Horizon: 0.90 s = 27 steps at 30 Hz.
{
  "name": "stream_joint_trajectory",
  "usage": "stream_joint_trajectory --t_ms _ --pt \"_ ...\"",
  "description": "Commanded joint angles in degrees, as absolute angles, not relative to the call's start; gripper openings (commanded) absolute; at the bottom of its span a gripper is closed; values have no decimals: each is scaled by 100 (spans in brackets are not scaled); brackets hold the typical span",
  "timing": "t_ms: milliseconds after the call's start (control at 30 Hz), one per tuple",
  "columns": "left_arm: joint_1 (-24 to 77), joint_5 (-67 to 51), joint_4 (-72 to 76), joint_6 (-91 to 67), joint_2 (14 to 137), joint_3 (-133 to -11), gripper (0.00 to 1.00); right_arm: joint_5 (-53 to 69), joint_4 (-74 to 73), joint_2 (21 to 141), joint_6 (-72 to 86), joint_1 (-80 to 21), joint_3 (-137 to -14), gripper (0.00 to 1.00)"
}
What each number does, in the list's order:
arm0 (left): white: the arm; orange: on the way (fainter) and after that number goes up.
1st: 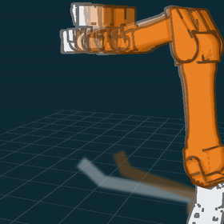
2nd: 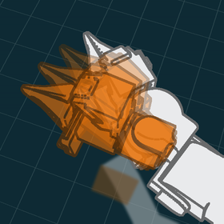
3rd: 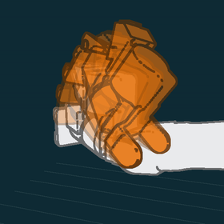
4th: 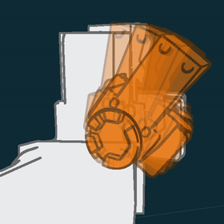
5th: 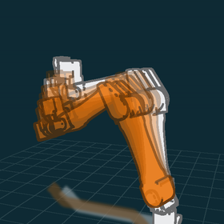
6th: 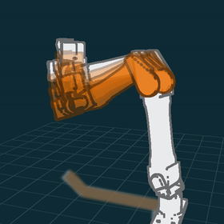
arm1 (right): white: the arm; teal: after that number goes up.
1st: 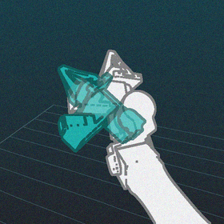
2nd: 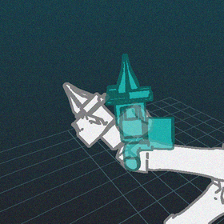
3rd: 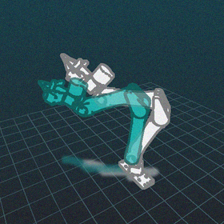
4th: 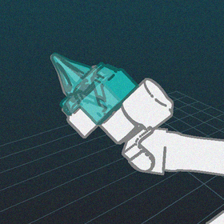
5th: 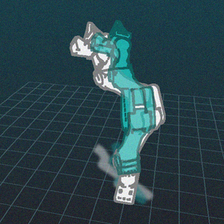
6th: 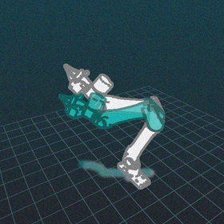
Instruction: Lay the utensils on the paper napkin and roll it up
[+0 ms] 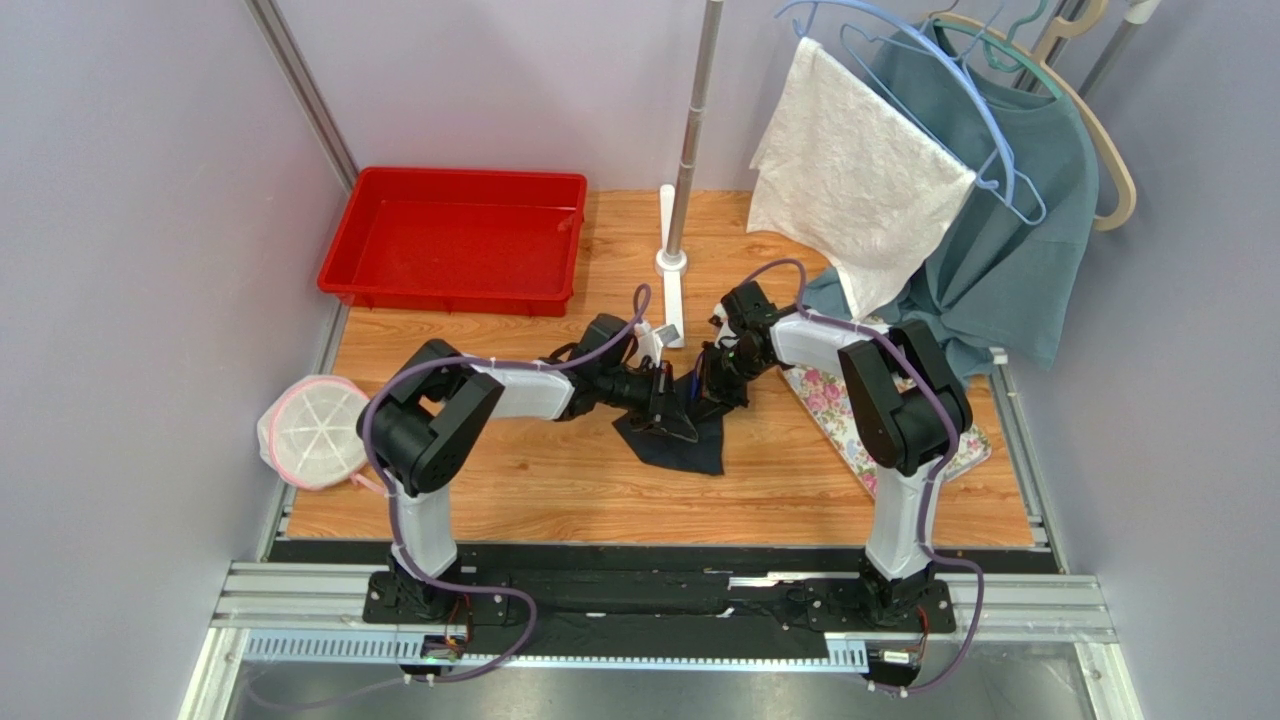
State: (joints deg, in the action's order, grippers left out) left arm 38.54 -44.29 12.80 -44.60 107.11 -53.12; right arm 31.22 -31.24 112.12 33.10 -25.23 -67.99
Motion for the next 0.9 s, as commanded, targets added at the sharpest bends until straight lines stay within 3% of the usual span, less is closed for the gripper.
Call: stream_joint_trajectory --t_ms 0,533,867 --pt "3867 -4412 2109 -5203 10986 -5396 0 2848 -2997 11329 3138 -2522 -6688 0" --pt "3788 -3516 1380 -4983 11707 -5564 0 2953 -2997 11171 3103 -2514 -6680 0" --pt "3735 -3568 1293 -4869 11971 -5475 0 2953 -3225 10679 2980 -2479 -7031 15"
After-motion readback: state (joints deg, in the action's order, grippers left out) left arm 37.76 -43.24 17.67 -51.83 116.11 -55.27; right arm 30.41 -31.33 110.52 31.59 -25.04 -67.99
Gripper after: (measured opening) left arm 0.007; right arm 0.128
